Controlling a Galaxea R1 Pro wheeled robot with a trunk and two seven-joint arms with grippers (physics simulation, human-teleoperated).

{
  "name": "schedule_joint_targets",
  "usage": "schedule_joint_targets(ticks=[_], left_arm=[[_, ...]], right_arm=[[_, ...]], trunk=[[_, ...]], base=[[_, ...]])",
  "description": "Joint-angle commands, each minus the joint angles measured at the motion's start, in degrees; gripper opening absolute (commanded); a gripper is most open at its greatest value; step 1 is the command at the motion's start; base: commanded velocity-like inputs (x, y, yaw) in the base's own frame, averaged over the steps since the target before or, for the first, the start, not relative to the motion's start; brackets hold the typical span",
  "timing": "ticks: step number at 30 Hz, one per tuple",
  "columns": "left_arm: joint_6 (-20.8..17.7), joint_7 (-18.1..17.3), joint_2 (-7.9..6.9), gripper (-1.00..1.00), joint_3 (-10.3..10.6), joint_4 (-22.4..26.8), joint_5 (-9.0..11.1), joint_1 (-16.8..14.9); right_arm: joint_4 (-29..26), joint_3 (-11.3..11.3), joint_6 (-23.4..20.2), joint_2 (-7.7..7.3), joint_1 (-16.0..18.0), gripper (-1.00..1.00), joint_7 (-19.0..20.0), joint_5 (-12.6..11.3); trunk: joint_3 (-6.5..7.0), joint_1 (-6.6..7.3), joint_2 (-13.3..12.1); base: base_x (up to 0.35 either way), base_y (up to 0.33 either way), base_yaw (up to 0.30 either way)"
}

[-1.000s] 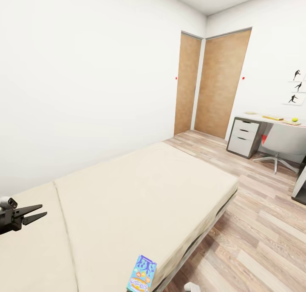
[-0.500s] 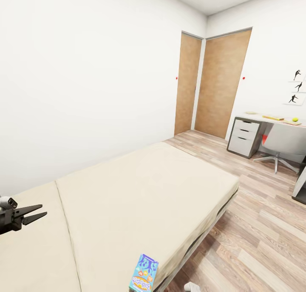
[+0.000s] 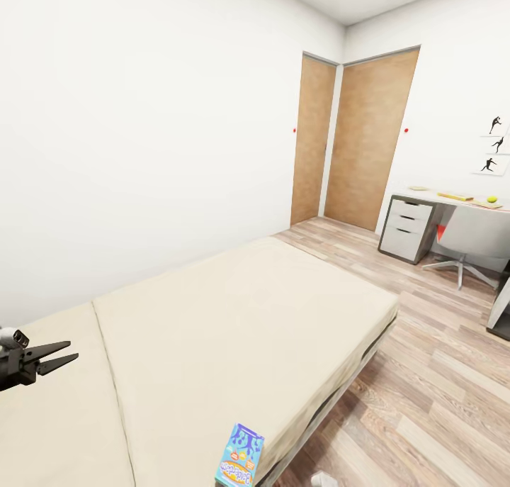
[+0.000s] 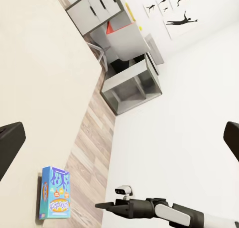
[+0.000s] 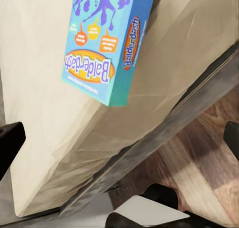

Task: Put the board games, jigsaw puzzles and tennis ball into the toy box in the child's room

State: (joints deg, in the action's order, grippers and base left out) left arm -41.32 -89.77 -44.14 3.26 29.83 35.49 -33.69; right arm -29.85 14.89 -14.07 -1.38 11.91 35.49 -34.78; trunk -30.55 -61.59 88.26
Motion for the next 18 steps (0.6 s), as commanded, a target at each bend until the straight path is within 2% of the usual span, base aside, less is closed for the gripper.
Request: schedule_joint_targets(ticks=[1,3,8,15,18], left_arm=[[-0.61,-0.23,-0.06,1.0,0.34,-0.04,0.28,-0.06],[-0.6,-0.23,-0.06,1.0,0.34,-0.04,0.28,-0.06],[-0.6,-0.23,-0.06,1.0,0.34,-0.04,0.28,-0.06],[-0.6,-0.23,-0.06,1.0,0.34,-0.04,0.28,-0.06],[-0.6,-0.23,-0.11,1.0,0.32,-0.04,0.28,-0.06]], right_arm=[[0.62,0.24,-0.36,-0.04,0.31,1.0,-0.13,-0.6],[2.16,0.2,-0.35,0.02,1.26,1.0,-0.31,-0.59],[8.53,0.15,-0.47,0.44,6.4,1.0,-0.63,-0.52],[10.4,0.14,-0.57,2.51,8.32,1.0,-0.65,-0.35],[10.47,0.14,-0.56,2.93,8.47,1.0,-0.43,-0.38]], trunk=[[-0.06,0.0,0.03],[-0.06,0.0,0.03],[-0.06,0.0,0.03],[-0.06,0.0,0.03],[-0.06,0.0,0.03]], base=[[0.0,0.0,0.0],[0.0,0.0,0.0],[0.0,0.0,0.0],[0.0,0.0,0.0],[0.0,0.0,0.0]])
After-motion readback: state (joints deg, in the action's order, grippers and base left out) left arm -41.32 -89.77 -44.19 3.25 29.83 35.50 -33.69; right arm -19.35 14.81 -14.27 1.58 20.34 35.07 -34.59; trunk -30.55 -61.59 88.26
